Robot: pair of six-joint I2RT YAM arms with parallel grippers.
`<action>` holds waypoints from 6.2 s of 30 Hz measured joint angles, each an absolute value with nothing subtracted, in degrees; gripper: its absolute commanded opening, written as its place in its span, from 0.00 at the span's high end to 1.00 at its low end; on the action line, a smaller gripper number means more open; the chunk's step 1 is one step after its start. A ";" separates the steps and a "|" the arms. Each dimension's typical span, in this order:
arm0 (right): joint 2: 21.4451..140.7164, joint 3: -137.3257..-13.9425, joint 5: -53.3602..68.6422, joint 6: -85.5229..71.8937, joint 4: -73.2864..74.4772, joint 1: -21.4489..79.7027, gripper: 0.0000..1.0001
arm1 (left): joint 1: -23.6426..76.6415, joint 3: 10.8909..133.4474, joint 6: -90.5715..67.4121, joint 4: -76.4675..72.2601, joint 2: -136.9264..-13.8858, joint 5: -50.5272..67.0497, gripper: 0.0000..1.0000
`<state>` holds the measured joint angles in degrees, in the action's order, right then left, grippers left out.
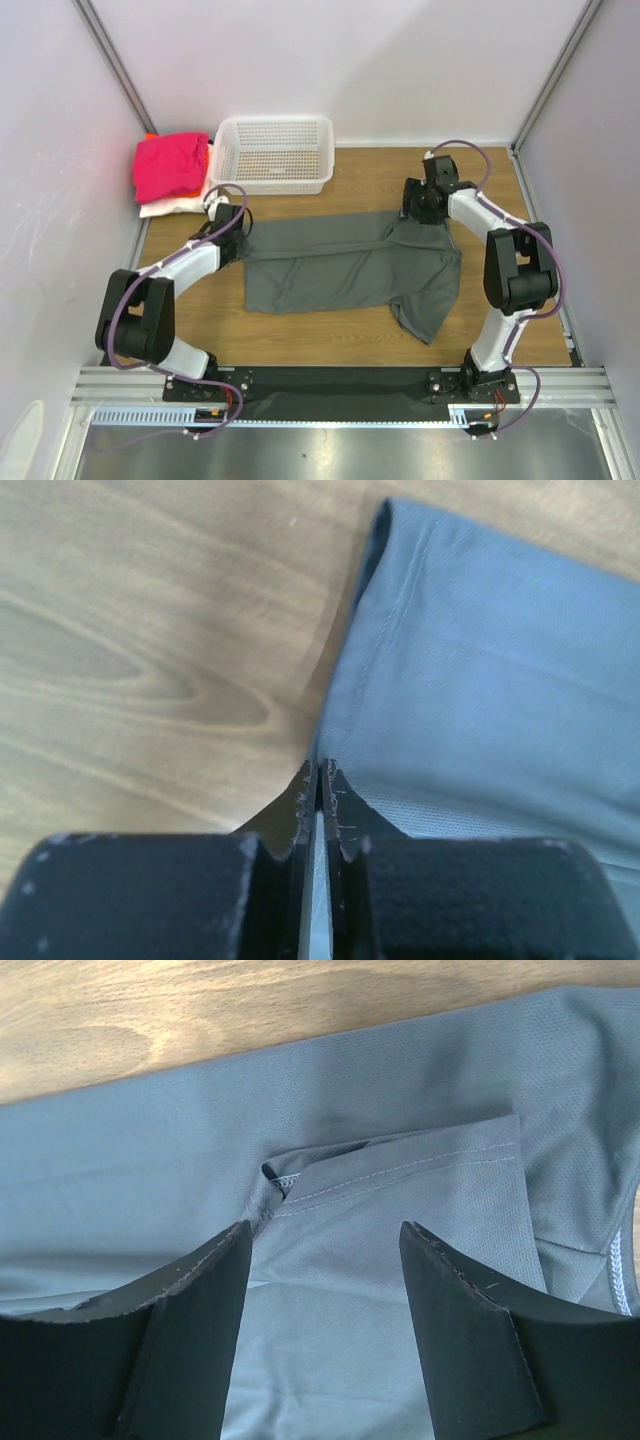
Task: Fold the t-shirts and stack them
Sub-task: Fold the tshirt
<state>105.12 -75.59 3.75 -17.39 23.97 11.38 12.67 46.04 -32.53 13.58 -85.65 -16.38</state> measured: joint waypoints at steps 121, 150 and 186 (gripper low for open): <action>108.75 -77.71 -23.68 -34.11 38.06 17.30 0.05 | 19.07 62.00 -36.42 3.60 -105.82 -2.57 0.10; 93.58 -63.46 -14.61 -34.24 50.06 23.53 0.71 | 18.96 62.02 -35.86 3.62 -105.82 -2.61 0.10; 97.19 -58.08 -1.43 -22.06 15.97 20.12 0.53 | 18.81 61.56 -33.41 3.99 -105.21 -2.50 0.10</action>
<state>97.19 -58.08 -1.43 -22.06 15.97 20.12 18.81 61.56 -33.41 3.99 -105.21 -2.50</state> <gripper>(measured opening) 0.538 0.898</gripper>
